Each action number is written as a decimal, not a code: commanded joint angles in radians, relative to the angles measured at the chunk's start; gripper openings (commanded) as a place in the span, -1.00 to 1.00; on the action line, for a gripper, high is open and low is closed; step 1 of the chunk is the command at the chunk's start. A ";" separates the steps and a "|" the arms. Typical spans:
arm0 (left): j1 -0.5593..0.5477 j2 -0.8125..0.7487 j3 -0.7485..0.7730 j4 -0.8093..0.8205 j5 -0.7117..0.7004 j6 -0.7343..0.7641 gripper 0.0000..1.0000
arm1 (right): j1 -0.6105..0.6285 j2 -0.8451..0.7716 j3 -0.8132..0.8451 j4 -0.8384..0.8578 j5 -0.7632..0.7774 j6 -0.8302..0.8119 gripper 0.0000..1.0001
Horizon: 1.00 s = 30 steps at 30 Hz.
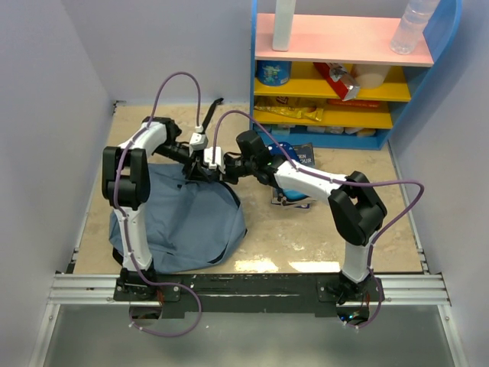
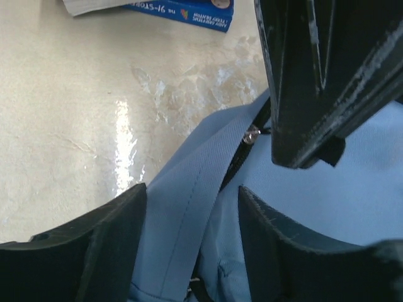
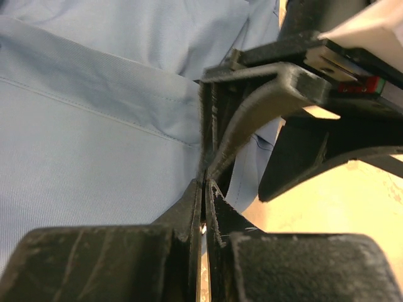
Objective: Pack the student bag
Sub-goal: Unzip the student bag at the center of the board.
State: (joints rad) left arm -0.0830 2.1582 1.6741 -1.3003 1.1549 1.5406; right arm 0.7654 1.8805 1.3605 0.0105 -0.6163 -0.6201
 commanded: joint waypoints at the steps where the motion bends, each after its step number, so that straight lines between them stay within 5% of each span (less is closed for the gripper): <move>1: -0.018 0.021 0.056 -0.001 0.089 0.052 0.12 | 0.003 -0.037 0.012 0.065 -0.049 0.006 -1.00; 6: -0.035 0.057 0.075 -0.007 0.051 0.018 -0.78 | 0.002 -0.052 -0.003 0.080 -0.036 0.010 -1.00; 9: -0.031 0.062 0.075 -0.014 0.002 0.010 -0.95 | -0.005 -0.058 -0.018 0.086 -0.013 0.010 -1.00; 30: 0.167 -0.026 0.113 0.021 -0.123 -0.155 -1.00 | -0.043 -0.158 -0.150 0.174 0.260 0.105 -1.00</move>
State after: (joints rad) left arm 0.0261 2.1681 1.7298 -1.2968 1.0622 1.4532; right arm 0.7376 1.8030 1.2209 0.1329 -0.4240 -0.5297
